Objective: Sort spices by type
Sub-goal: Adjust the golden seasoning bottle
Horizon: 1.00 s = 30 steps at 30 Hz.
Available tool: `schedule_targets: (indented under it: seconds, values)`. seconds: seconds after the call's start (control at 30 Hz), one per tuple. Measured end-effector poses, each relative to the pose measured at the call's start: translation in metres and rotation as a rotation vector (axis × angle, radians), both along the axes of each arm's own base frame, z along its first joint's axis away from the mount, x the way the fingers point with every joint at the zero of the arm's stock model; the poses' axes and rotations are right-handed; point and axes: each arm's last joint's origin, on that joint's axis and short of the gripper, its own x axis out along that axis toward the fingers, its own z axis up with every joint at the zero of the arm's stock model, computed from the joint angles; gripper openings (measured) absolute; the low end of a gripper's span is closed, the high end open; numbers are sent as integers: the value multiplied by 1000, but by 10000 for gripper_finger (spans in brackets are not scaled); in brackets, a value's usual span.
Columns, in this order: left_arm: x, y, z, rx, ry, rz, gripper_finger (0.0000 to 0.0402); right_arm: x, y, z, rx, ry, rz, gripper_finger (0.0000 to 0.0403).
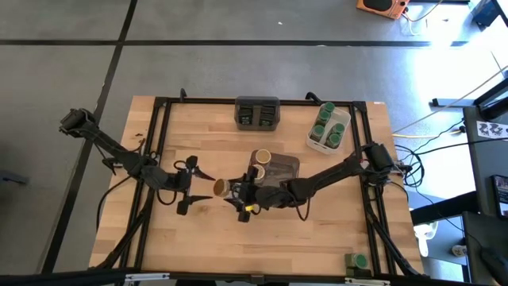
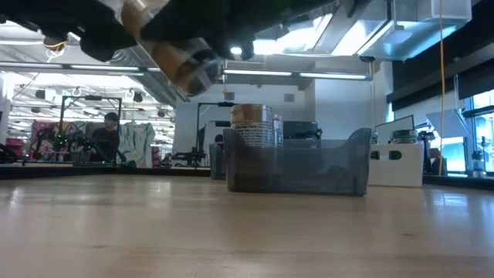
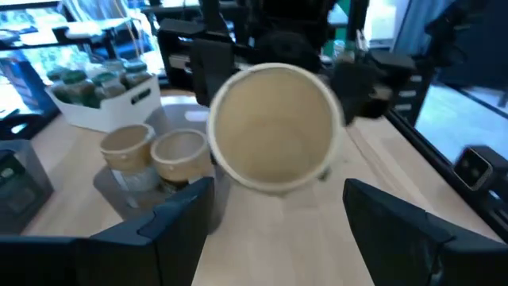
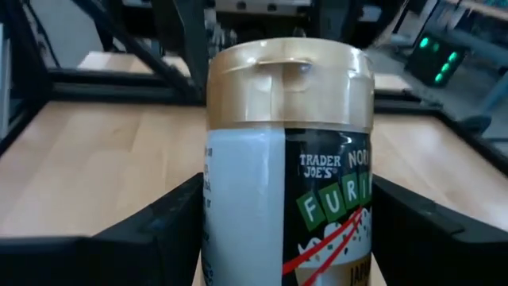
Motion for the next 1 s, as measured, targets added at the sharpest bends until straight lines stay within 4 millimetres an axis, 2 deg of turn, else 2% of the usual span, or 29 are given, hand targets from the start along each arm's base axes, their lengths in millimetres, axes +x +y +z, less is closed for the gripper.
schedule_targets:
  seconds: [0.17, 0.6, 1.0]
  values:
    - [3, 4, 4, -19, -40, 21, 279, 3, 1, 5, -39, -69, 23, 283]
    - [10, 5, 23, -19, -219, -68, 279, 4, 2, 16, -67, -153, 28, 283]
    - [22, 7, 20, -32, -241, -58, 279, 5, 0, 16, -88, -169, 22, 283]
